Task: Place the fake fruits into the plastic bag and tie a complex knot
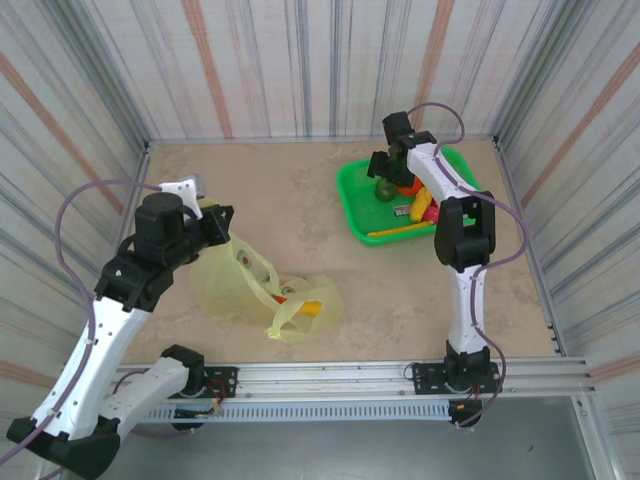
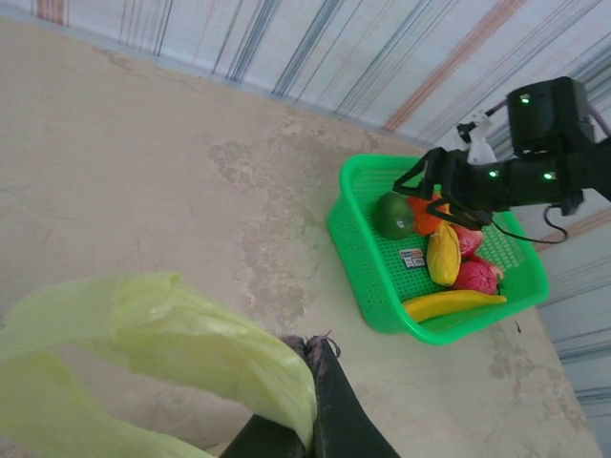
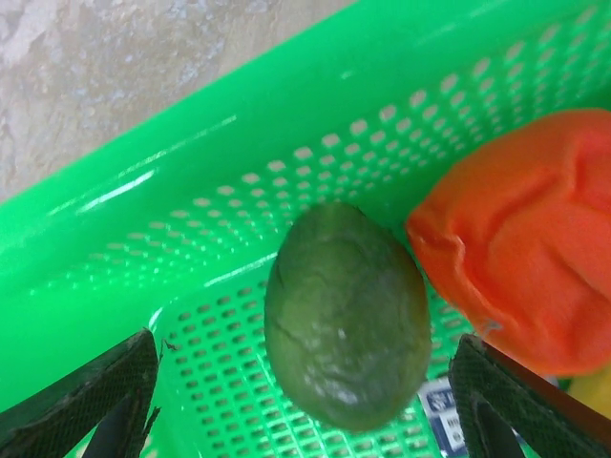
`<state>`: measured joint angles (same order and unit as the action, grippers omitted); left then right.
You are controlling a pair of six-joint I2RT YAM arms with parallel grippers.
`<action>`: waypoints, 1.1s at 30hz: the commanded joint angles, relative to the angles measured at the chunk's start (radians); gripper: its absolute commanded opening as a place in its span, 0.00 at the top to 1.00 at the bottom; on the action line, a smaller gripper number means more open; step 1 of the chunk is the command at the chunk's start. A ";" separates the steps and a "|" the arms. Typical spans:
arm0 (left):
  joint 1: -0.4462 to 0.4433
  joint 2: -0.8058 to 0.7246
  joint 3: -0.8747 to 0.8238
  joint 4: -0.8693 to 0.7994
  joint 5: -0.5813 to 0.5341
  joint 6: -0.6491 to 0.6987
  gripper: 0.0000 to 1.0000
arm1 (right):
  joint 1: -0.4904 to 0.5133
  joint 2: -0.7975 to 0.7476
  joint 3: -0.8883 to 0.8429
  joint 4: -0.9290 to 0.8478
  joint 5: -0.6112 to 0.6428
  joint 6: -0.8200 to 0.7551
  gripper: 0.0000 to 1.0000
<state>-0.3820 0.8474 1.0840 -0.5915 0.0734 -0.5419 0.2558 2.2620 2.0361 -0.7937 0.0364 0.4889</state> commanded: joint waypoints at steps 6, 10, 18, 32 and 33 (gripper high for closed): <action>-0.015 -0.010 0.020 0.001 0.027 0.023 1.00 | 0.018 0.196 0.180 -0.114 -0.003 0.031 0.18; -0.017 -0.014 0.021 -0.006 0.022 0.021 1.00 | 0.021 0.232 0.195 -0.125 0.007 0.024 0.21; -0.020 -0.019 0.022 -0.017 0.016 0.021 1.00 | 0.026 0.169 0.135 -0.098 -0.053 -0.003 0.32; -0.021 -0.018 0.016 -0.009 0.001 0.022 1.00 | 0.004 -0.064 -0.100 0.052 -0.084 -0.027 0.45; -0.021 -0.018 0.017 -0.009 0.000 0.023 1.00 | 0.005 -0.064 -0.100 0.048 -0.086 -0.028 0.44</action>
<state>-0.3950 0.8421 1.0843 -0.5999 0.0849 -0.5415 0.2676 2.2299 1.9446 -0.7422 -0.0319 0.4839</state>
